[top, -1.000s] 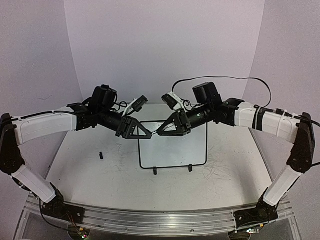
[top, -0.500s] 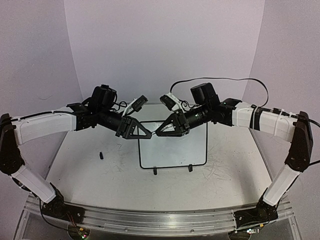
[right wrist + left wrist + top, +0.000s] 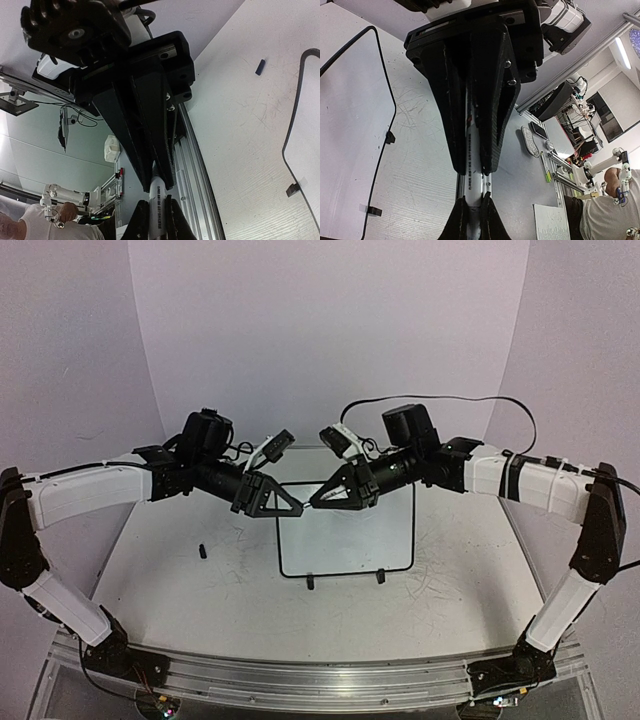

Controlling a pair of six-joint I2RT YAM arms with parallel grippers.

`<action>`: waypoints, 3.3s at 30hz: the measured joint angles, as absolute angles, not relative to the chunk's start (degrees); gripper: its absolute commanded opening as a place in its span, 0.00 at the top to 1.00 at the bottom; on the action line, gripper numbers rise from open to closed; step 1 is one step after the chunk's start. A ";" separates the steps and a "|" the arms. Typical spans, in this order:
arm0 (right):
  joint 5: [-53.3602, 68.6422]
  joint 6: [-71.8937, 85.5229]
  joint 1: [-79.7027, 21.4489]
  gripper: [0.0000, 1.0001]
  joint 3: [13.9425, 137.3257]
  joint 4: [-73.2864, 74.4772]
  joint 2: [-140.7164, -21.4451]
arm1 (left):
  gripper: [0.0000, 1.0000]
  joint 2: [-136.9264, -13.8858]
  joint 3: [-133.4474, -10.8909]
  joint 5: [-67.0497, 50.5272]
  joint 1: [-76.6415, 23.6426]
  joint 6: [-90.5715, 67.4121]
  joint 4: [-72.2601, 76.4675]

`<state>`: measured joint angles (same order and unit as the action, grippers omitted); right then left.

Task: Write a sentence on the whiteboard
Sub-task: Pass from the left arm to the right, then adjust the whiteboard at the center of the board, then hold the whiteboard at the center of the board.

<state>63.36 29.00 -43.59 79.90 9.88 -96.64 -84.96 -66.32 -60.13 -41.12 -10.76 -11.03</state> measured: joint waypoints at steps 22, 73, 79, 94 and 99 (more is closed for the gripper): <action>48.82 27.07 -43.28 1.00 71.58 8.00 -87.56 | 0.12 -77.09 -66.28 -47.94 -34.45 -12.86 -13.57; 0.67 9.97 -37.80 1.00 59.20 8.25 -43.38 | 0.06 -116.01 -72.47 18.45 -71.31 -45.43 -14.28; 0.69 10.50 -37.80 1.00 59.20 8.25 -43.73 | 0.05 -118.48 -77.48 16.64 -71.31 -42.67 -14.81; -0.97 10.49 -37.80 1.00 59.20 11.23 -50.75 | 0.05 -92.73 -62.81 16.11 -70.61 -40.57 -11.80; -0.97 10.30 -37.80 0.95 59.21 11.43 -54.27 | 0.01 -75.98 -53.97 16.63 -63.91 -41.76 -10.51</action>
